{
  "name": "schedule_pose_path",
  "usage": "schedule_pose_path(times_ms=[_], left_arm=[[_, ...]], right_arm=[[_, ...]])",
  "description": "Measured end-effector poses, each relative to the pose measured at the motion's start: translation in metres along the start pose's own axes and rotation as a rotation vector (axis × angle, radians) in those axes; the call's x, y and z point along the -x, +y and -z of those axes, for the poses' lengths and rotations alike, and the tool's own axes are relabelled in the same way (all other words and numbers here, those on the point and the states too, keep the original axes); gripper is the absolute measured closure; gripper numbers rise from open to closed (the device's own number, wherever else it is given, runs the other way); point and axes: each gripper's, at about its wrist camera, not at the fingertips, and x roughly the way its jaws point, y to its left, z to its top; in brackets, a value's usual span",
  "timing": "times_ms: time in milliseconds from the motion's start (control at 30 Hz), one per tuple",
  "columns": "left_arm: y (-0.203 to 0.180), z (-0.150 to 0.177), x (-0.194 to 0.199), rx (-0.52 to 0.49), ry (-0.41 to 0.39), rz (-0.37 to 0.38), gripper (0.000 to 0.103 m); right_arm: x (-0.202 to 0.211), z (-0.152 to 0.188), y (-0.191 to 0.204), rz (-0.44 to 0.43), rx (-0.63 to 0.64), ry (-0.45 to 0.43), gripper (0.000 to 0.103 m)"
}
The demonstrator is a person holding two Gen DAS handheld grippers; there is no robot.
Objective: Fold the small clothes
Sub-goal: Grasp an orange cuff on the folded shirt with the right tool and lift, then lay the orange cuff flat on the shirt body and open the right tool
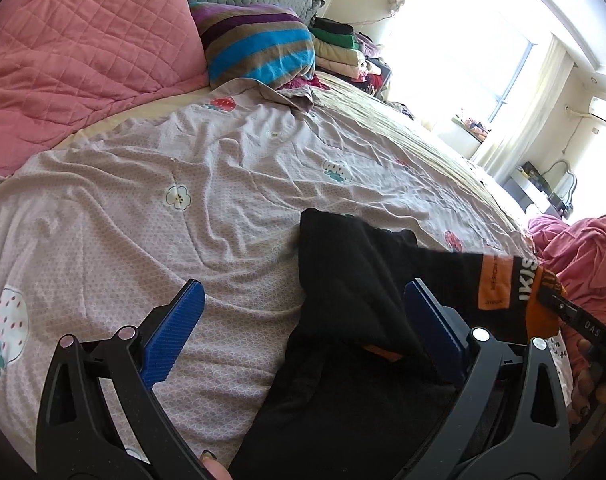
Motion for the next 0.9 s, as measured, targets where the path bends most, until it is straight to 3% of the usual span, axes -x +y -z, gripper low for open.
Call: schedule_pose_path(times_ms=[267, 500, 833, 900], left_arm=[[0.000, -0.016, -0.004, 0.014, 0.007, -0.031, 0.010], [-0.020, -0.028, -0.019, -0.054, 0.051, -0.032, 0.010], [-0.051, -0.025, -0.063, -0.086, 0.161, 0.049, 0.010], [-0.054, -0.023, -0.069, -0.092, 0.174, 0.054, 0.015]], right_arm=[[-0.006, 0.009, -0.018, 0.029, -0.037, 0.016, 0.090], [-0.007, 0.012, -0.023, 0.049, -0.043, 0.022, 0.090], [-0.015, 0.021, -0.029, 0.075, -0.052, 0.060, 0.090], [-0.017, 0.022, -0.029, 0.082, -0.051, 0.063, 0.090]])
